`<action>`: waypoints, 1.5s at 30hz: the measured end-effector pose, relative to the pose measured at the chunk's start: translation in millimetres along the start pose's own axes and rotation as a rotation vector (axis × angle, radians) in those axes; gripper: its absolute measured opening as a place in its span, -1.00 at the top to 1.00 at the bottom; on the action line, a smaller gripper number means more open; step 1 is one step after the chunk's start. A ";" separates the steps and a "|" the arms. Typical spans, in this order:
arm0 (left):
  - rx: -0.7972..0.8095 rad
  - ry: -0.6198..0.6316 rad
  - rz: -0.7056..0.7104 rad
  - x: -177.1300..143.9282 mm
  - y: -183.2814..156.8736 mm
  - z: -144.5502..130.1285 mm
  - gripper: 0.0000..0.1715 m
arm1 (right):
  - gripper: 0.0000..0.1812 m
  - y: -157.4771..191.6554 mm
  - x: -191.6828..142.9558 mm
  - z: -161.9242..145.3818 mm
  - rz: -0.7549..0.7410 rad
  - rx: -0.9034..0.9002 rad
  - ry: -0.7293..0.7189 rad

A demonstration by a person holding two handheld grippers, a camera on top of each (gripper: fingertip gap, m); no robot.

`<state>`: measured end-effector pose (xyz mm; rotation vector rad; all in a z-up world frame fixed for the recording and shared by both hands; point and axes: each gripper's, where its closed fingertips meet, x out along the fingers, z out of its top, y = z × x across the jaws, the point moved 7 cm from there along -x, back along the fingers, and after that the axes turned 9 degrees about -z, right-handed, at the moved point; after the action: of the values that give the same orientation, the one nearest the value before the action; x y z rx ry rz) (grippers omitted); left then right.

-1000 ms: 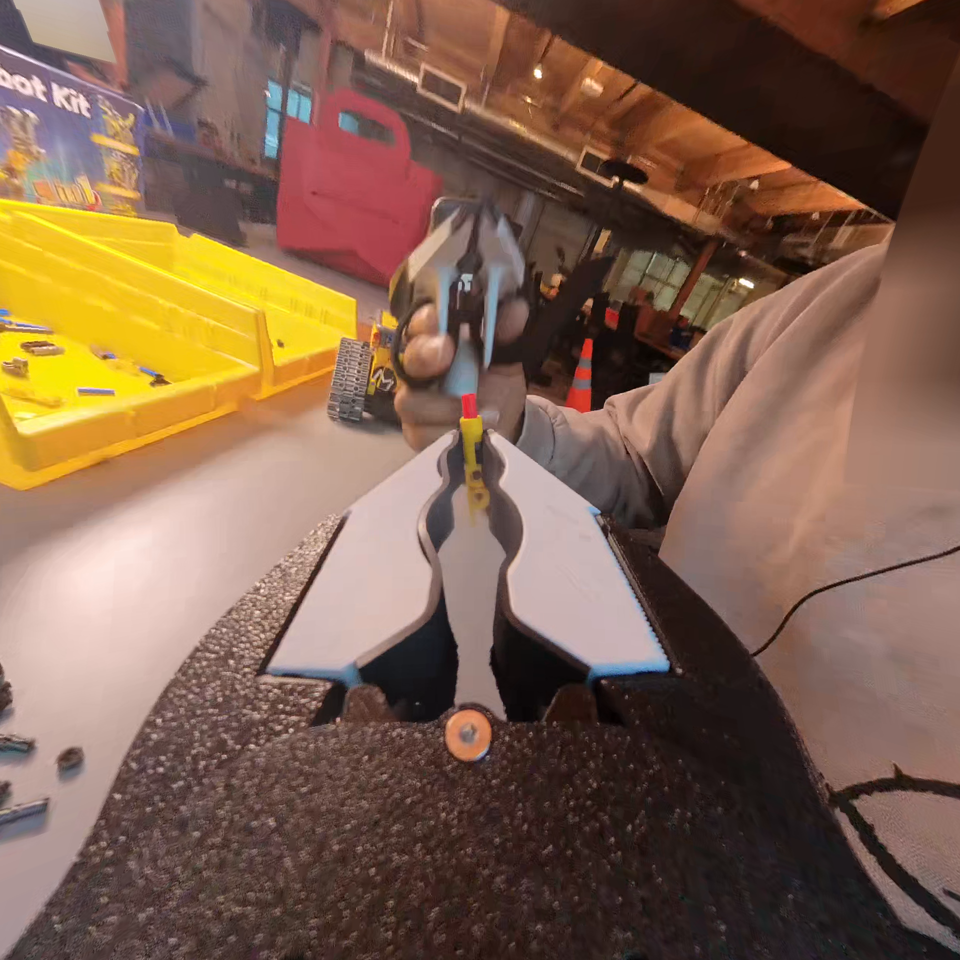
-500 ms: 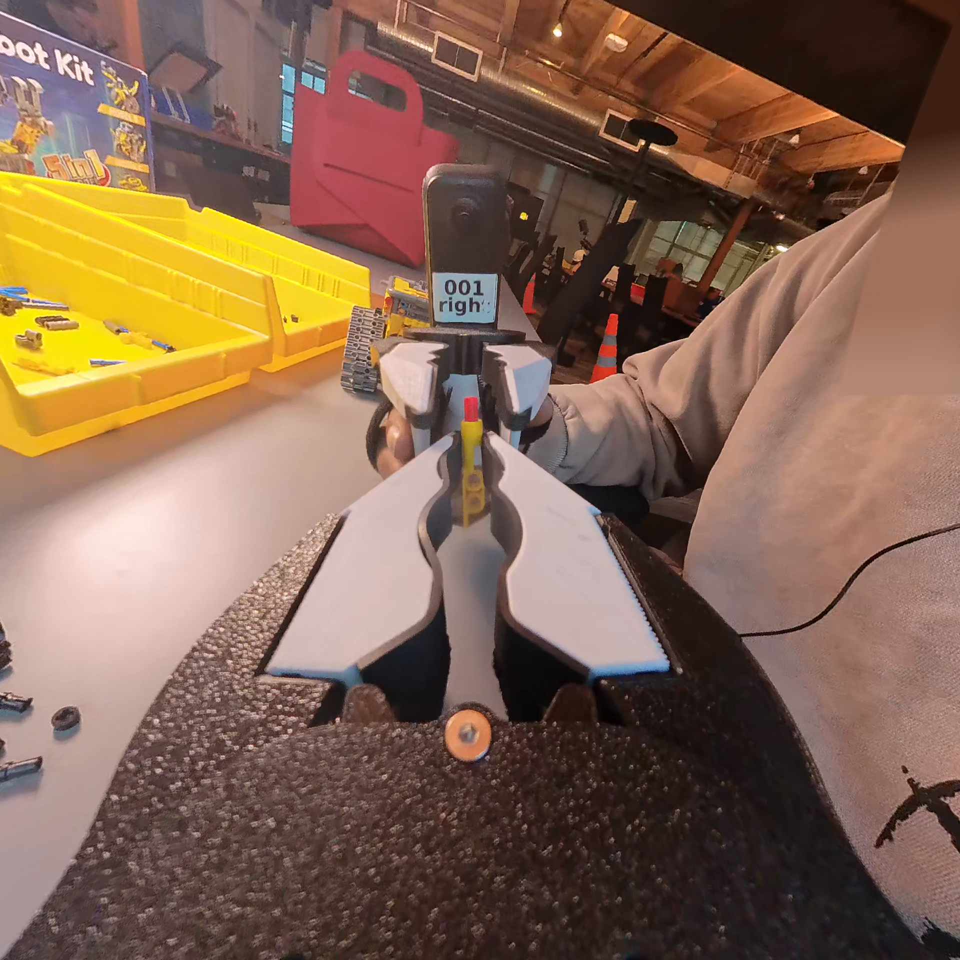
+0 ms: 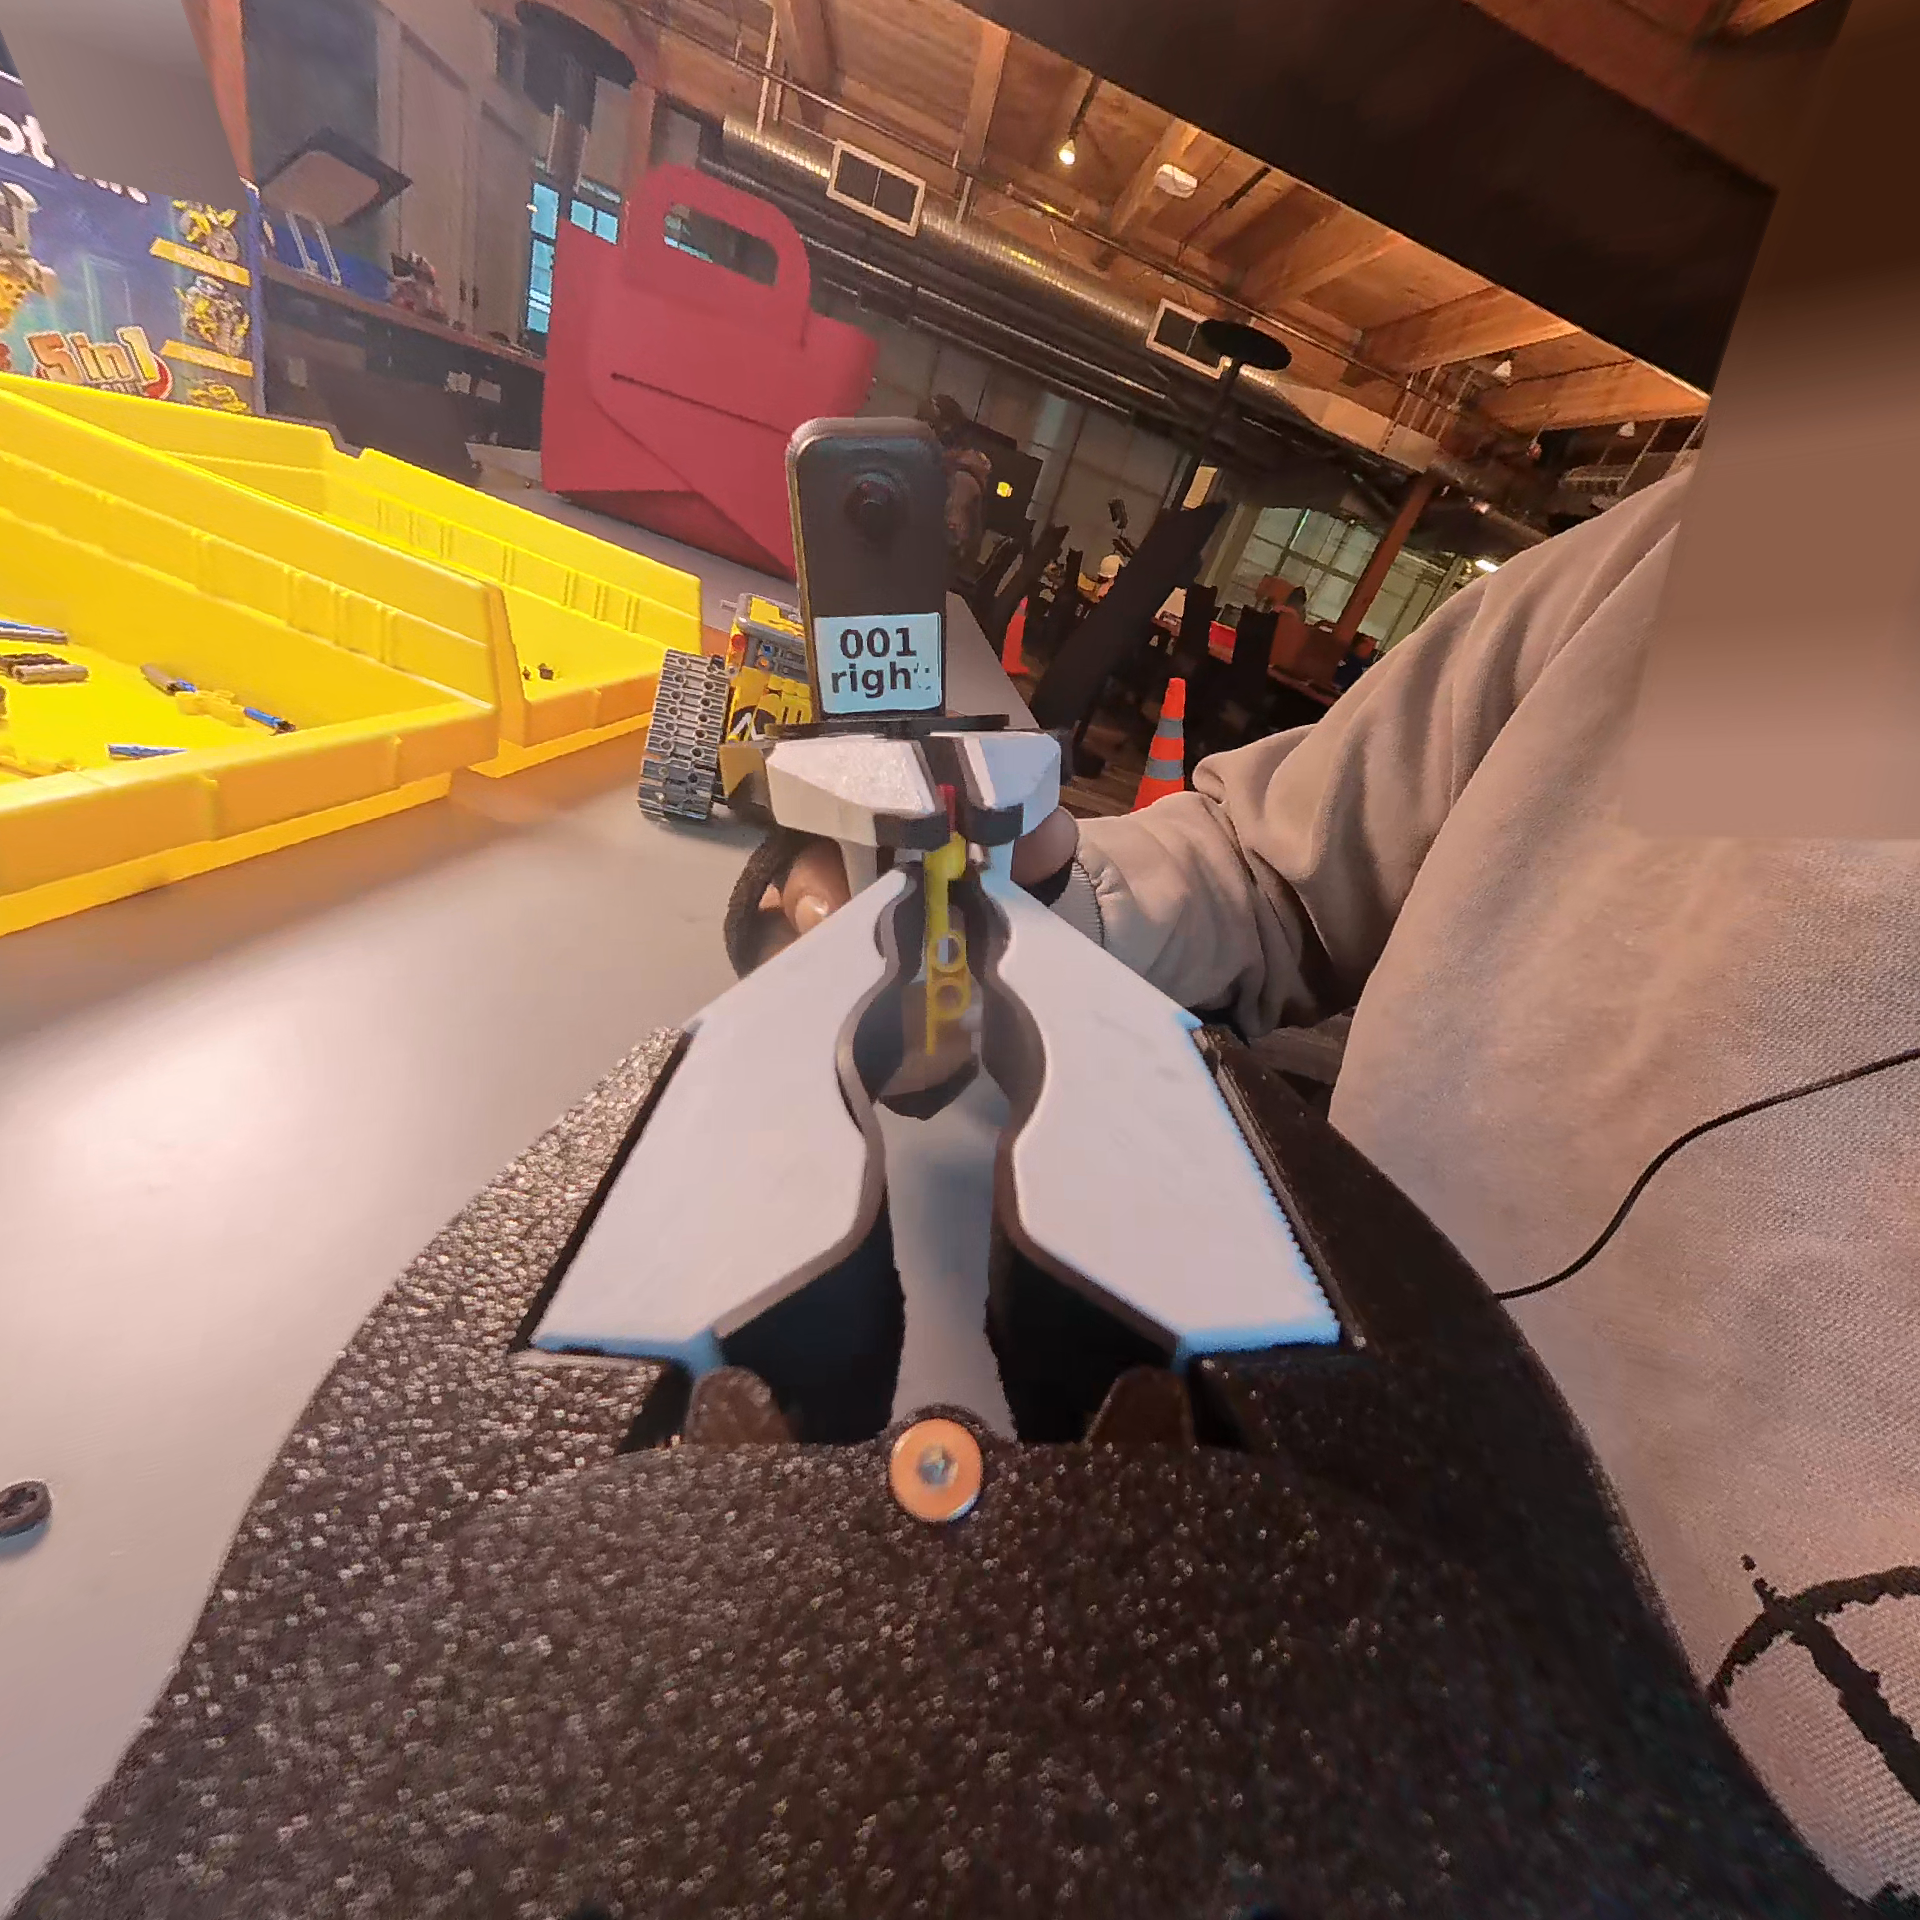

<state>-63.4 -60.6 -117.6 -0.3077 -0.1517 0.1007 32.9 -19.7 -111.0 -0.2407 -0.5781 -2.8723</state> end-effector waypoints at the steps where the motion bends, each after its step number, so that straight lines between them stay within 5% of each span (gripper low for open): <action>1: -0.001 -0.005 0.001 0.3 -0.4 0.4 0.92 | 0.99 0.1 0.1 0.3 0.004 0.013 -0.001; 11: -0.043 -0.022 0.004 -0.7 1.4 1.8 0.92 | 1.00 -1.0 2.4 2.4 -0.022 0.022 0.013; 21: -0.123 -0.124 -0.057 5.3 -0.2 10.3 0.92 | 1.00 -1.4 4.2 16.4 0.051 0.220 -0.144; 23: -0.142 -0.030 -0.014 0.2 1.8 -14.1 0.93 | 1.00 -25.4 -36.9 66.7 0.077 0.399 -0.502; 24: -0.183 -0.101 0.010 -9.8 5.2 -13.9 0.93 | 1.00 -31.4 -63.7 89.9 -0.014 0.255 -0.558; 25: -0.178 -0.173 0.022 -19.4 8.8 -0.9 0.93 | 1.00 -26.2 -71.3 93.6 -0.094 0.115 -0.491; 27: -0.116 -0.157 0.027 -18.3 14.0 14.9 0.93 | 1.00 -27.3 -67.1 71.2 -0.132 0.116 -0.398; 33: -0.135 -0.070 0.054 -11.9 21.5 0.8 0.92 | 1.00 -33.6 -53.1 58.4 -0.072 0.145 -0.304; 39: -0.025 0.311 0.349 -23.4 43.8 -31.0 0.92 | 1.00 -37.9 -43.0 40.1 -0.120 0.143 -0.180; 45: -0.077 0.352 0.369 -22.9 49.3 -38.8 0.80 | 1.00 -46.3 -26.8 12.7 -0.145 0.255 -0.101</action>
<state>-83.2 -28.0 -172.4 -0.4228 0.2525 0.4039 49.7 31.5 -121.6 -0.3152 -1.0109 -2.8941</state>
